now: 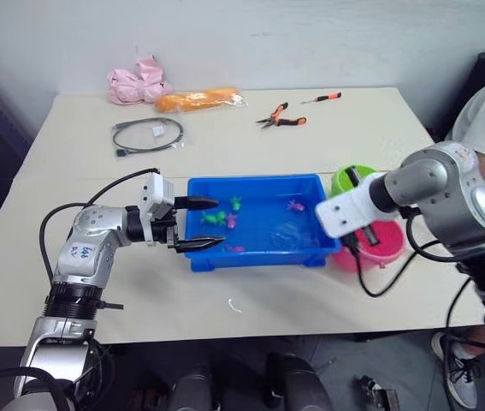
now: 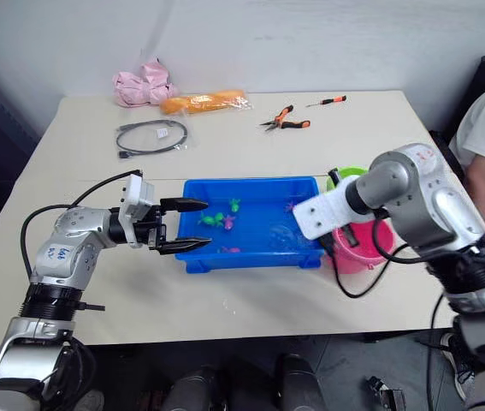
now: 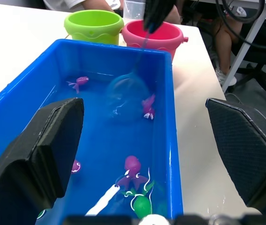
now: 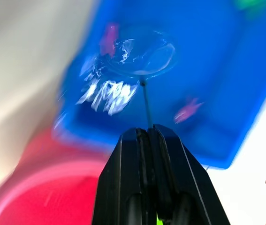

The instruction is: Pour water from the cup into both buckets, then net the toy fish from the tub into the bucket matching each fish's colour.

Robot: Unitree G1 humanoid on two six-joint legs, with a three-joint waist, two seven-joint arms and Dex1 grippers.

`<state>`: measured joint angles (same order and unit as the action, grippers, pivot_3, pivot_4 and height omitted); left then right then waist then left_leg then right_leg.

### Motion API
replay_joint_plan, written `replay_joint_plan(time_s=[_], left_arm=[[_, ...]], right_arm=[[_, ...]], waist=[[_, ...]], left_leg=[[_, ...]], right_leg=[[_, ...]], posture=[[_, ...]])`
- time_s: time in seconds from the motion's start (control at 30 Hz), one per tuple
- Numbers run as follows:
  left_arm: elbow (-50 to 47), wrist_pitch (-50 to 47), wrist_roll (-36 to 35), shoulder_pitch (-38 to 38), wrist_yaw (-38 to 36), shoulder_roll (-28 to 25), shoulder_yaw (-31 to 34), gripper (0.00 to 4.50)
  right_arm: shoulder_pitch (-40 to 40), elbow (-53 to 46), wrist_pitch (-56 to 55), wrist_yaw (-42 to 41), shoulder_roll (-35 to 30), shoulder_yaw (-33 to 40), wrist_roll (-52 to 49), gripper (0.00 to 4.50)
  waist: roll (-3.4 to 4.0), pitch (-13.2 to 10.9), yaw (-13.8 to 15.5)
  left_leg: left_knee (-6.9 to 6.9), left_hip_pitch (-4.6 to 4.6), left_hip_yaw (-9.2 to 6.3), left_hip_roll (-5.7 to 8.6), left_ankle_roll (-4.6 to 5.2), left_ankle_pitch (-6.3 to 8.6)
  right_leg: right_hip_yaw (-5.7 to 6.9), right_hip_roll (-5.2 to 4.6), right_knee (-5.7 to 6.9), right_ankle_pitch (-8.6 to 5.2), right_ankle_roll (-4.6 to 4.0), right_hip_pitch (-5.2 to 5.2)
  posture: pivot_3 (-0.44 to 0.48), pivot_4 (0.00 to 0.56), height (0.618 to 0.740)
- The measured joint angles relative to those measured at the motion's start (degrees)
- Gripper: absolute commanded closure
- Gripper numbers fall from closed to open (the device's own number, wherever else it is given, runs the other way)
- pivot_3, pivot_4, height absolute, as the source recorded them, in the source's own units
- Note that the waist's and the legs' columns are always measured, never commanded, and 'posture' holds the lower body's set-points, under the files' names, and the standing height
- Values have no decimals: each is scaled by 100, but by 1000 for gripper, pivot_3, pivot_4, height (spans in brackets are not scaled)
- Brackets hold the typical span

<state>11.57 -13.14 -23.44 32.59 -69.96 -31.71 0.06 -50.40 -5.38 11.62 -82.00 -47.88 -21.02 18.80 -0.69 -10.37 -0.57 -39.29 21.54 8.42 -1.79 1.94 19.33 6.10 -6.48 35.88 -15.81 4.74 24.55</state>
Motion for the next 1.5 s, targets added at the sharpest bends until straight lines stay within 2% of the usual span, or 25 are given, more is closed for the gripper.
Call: replay_joint_plan(time_s=[0.27,0.43,0.57,0.83,0.97,1.1,1.4,1.5], left_arm=[[-27,-11,-2,-176,45,-86,114,61],[-51,-11,-2,-210,92,-127,150,61],[-82,-55,-2,-345,100,-357,231,61],[-257,-80,-38,-594,138,-573,399,61],[-333,-141,-74,-690,185,-605,436,61],[-479,-198,-103,-731,236,-698,463,61],[-546,-347,-213,-807,393,-686,626,61],[-569,-509,-432,-695,500,-590,793,61]], right_arm=[[267,-106,284,279,-520,339,7,4500],[618,-281,407,281,-571,339,-34,4500],[700,-387,637,280,-555,323,-35,4500],[808,-360,1149,424,-92,101,-85,4500],[881,-330,1813,673,467,141,-465,4500],[887,-332,2147,827,543,171,-702,4500],[1373,-943,3321,1038,328,1090,-1720,4500],[1727,-1394,4024,1238,442,1845,-2334,4500]], waist=[[0,0,43],[0,0,-6],[0,0,-61],[1,0,-100],[0,0,-100],[0,0,-92],[0,0,-87],[0,0,-81]], left_leg=[[0,4,-1,10,7,2],[0,4,2,1,0,-1],[1,4,1,1,-1,-1],[1,4,0,2,0,-1],[1,4,-1,1,-1,-1],[1,4,-2,4,1,0],[1,5,-4,3,2,0],[1,5,-6,3,2,0]], right_leg=[[1,-5,-3,0,1,0],[0,1,-1,0,0,2],[0,0,-1,0,0,3],[0,-4,-1,0,0,3],[1,-4,1,0,0,3],[1,-7,0,0,0,2],[1,-8,0,0,0,2],[0,-11,0,0,0,1]], posture=[[0,150,740],[0,150,740],[0,150,740],[0,150,740],[0,150,740],[0,150,740],[0,150,740],[0,150,740]])
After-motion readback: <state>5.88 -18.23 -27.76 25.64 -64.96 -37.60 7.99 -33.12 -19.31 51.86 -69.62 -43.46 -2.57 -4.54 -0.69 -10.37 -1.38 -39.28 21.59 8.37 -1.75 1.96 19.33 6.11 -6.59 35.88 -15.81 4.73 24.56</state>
